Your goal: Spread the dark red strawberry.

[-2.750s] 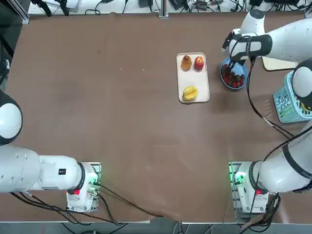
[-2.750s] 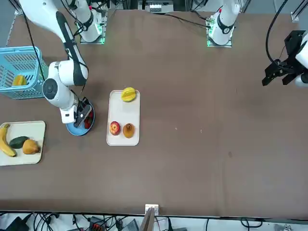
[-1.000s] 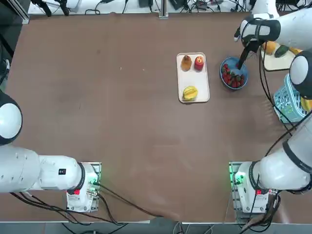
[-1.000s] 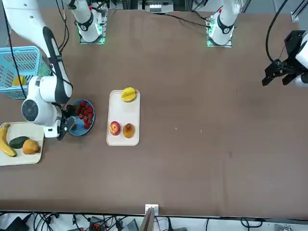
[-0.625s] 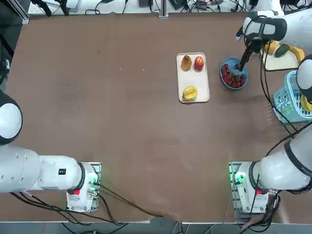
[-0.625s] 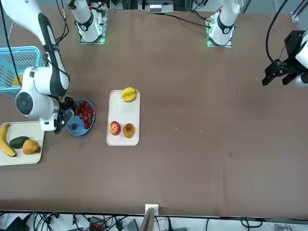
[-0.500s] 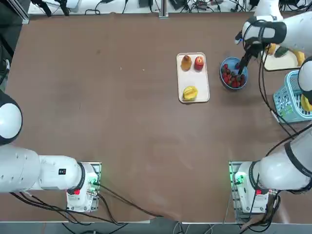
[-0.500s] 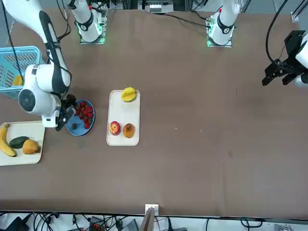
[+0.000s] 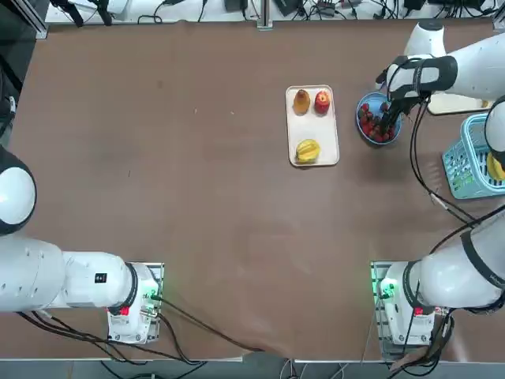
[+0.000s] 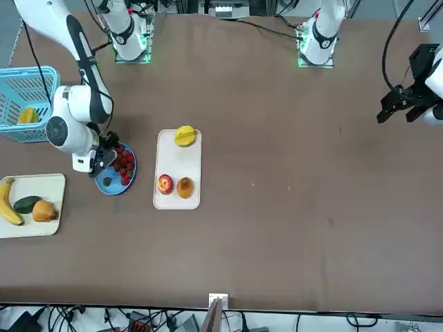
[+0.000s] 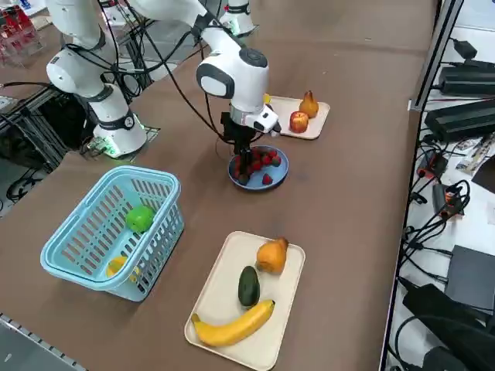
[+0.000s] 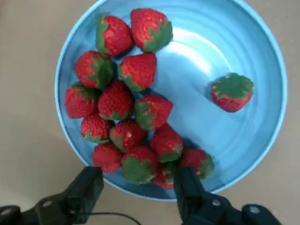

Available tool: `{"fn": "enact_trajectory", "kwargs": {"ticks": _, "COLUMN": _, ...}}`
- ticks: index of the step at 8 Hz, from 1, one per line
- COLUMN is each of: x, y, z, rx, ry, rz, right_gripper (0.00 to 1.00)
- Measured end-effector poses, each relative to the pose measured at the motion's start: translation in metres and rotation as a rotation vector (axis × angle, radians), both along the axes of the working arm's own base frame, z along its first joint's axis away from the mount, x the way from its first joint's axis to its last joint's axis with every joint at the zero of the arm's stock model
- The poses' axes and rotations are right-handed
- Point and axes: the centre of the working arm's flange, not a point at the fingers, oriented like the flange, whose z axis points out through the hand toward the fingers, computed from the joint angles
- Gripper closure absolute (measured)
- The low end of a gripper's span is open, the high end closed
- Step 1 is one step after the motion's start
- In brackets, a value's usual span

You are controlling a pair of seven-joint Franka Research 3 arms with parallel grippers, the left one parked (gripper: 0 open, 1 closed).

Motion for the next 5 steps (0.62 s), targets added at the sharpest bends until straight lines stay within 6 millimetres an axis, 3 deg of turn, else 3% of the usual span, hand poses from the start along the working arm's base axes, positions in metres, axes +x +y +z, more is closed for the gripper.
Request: {"fn": "enact_trajectory", "kwargs": {"ticks": 5, "x": 0.0014, "y": 0.0135, "z": 0.0001, "rx": -0.003, "ry": -0.036, "rz": -0.004, "right_gripper": 0.11}}
